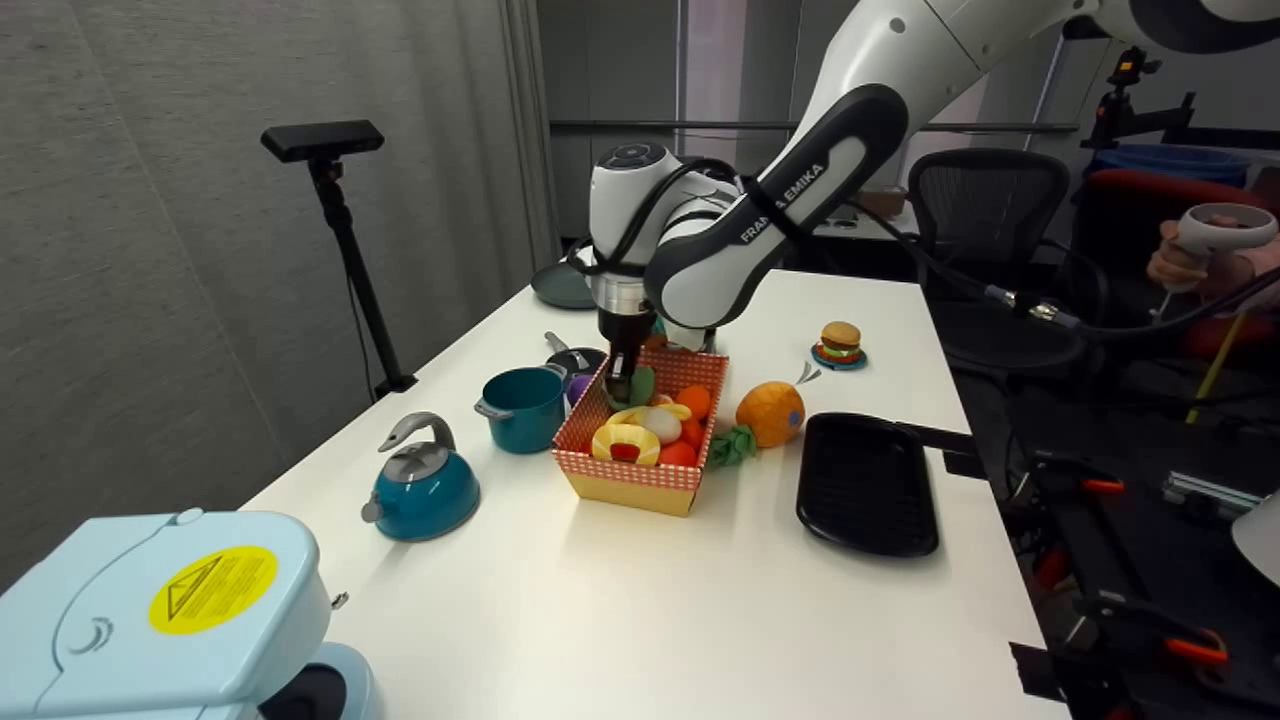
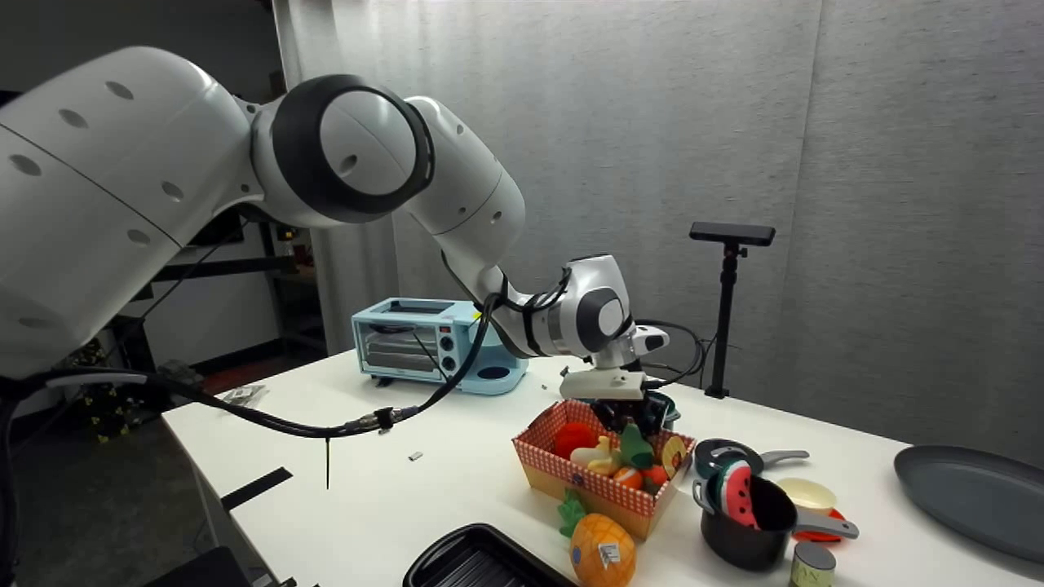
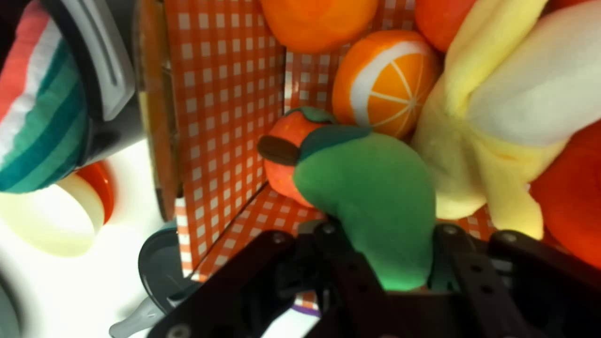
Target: Take the green object from the box and place it on the black plate
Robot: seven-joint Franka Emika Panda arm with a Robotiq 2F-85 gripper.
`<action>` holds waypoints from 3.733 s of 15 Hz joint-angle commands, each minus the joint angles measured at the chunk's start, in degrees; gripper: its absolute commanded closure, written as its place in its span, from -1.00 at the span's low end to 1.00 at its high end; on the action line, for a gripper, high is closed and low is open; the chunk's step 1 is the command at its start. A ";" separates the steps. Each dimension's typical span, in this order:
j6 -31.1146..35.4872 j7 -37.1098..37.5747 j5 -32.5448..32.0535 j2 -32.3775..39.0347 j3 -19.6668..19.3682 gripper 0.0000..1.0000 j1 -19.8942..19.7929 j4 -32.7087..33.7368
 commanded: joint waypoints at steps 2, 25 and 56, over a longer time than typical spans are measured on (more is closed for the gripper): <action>-1.09 0.41 0.49 -7.47 -0.47 0.91 0.80 -6.60; -9.06 -0.88 -3.18 -46.03 0.60 0.89 -0.20 -51.19; -8.89 -1.43 -2.08 -49.71 0.86 -1.00 -3.10 -63.58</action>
